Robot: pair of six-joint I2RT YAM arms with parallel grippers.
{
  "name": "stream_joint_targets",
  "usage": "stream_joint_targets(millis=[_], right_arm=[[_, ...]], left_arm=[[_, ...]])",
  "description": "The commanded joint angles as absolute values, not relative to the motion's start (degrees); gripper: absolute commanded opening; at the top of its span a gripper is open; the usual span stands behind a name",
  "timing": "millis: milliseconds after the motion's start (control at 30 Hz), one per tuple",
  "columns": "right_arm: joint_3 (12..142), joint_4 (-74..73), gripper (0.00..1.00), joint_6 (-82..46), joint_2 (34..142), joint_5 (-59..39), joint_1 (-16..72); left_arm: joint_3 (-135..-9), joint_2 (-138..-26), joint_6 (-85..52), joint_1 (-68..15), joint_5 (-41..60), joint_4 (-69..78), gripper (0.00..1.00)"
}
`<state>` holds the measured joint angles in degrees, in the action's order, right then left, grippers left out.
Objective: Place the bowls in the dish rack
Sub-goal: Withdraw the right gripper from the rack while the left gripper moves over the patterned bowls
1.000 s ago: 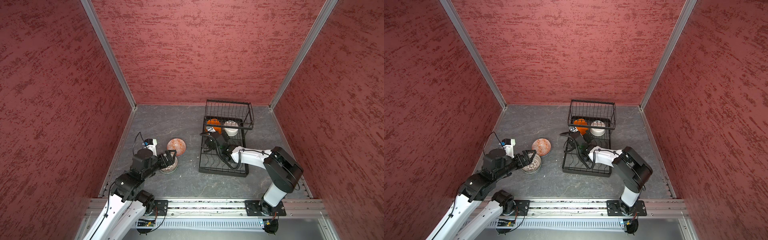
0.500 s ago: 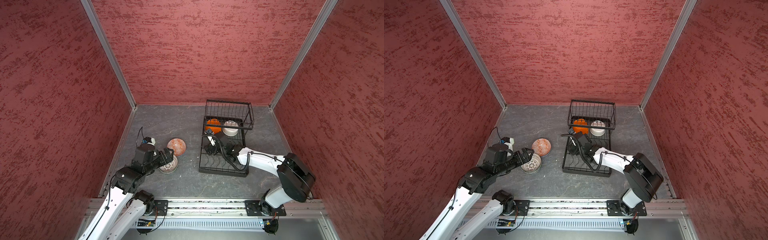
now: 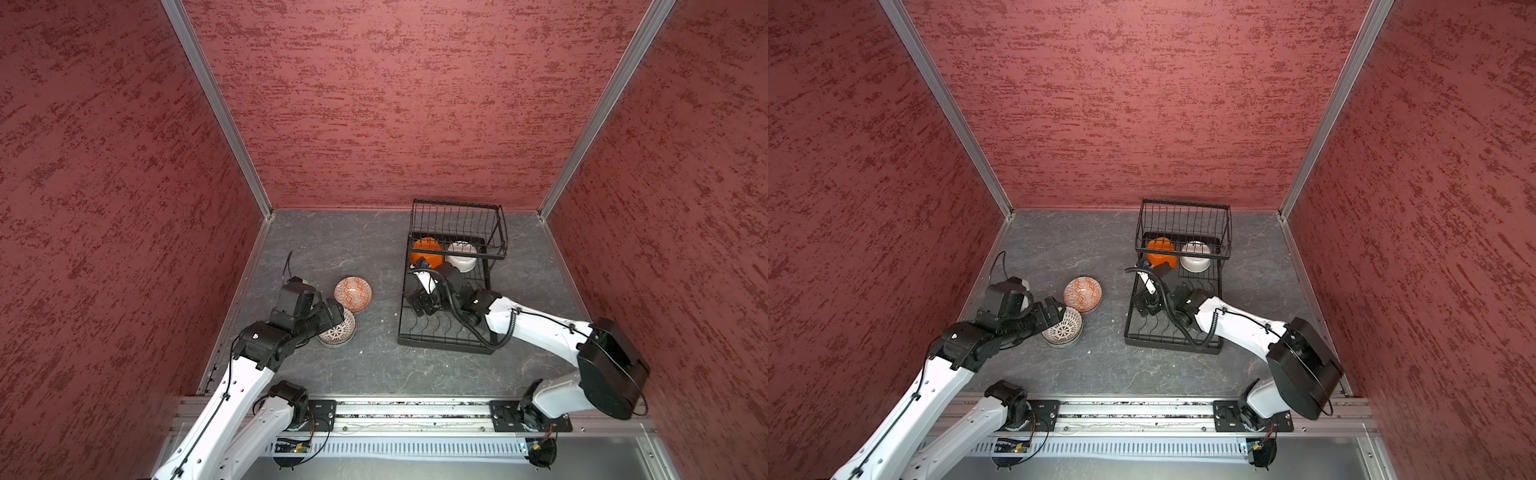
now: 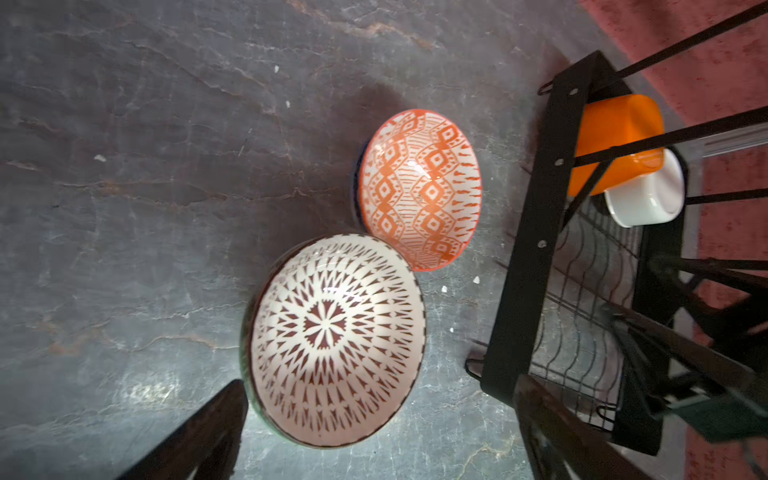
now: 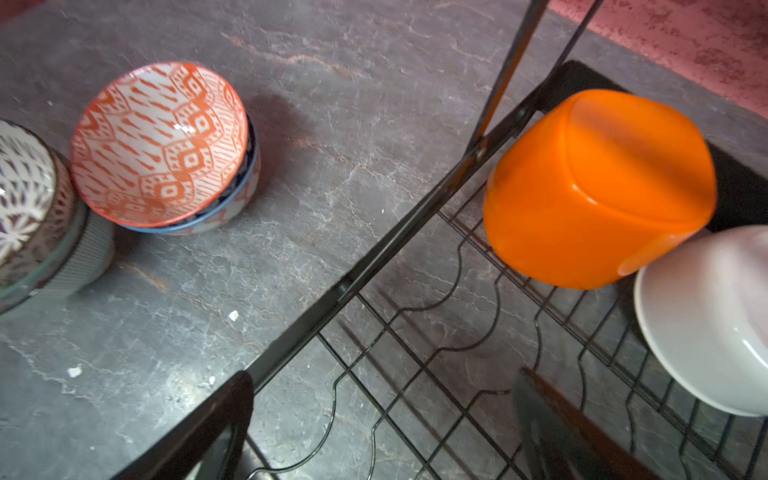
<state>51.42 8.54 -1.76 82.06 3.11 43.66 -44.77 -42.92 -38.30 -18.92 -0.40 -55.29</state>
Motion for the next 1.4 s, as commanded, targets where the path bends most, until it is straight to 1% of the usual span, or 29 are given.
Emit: stream_joint_targets(millis=[0,100,267,367,467,567,800,1033,1267,1367], right_arm=[[51.06,9.87,0.98,-6.54,77.98,1.76,43.81],[51.86,12.04,0.98,-10.37,76.01,2.01,43.82],[53.5,15.46,0.97,-17.46,73.88,-0.27,43.78],[53.21,16.15,0.97,-20.49,73.03,-1.39,43.83],[52.84,16.99,0.96,-22.21,72.86,-1.47,43.75],[52.66,17.9,0.96,-22.76,73.19,-0.84,43.79],[52.36,19.16,0.95,-23.12,73.09,0.22,43.81],[50.78,18.46,0.95,-23.39,71.81,0.53,43.84],[50.28,18.38,0.95,-22.78,71.31,0.79,43.85],[50.18,18.13,0.95,-22.76,71.44,0.8,43.85]], left_arm=[[-46.71,-44.9,-38.07,-18.15,-1.54,-57.52,1.0],[-47.57,-47.2,-37.76,-17.79,-1.65,-57.91,1.0],[-50.22,-50.84,-36.6,-17.59,-4.2,-60.78,0.95],[-52.06,-53.13,-35.42,-17.54,-5.61,-62.25,0.91],[-53.3,-56.05,-34.13,-17.58,-5.98,-63.24,0.82],[-53.56,-58.84,-33.25,-17.58,-5.72,-62.85,0.74],[-53.47,-63.81,-32.71,-17.62,-6.57,-61.3,0.66],[-53.88,-67.94,-32.25,-17.56,-8.52,-61.51,0.62],[-52.58,-69.3,-32.27,-17.58,-7.46,-59.88,0.54],[-52.16,-69.91,-32.17,-17.66,-7.32,-59.42,0.52]])
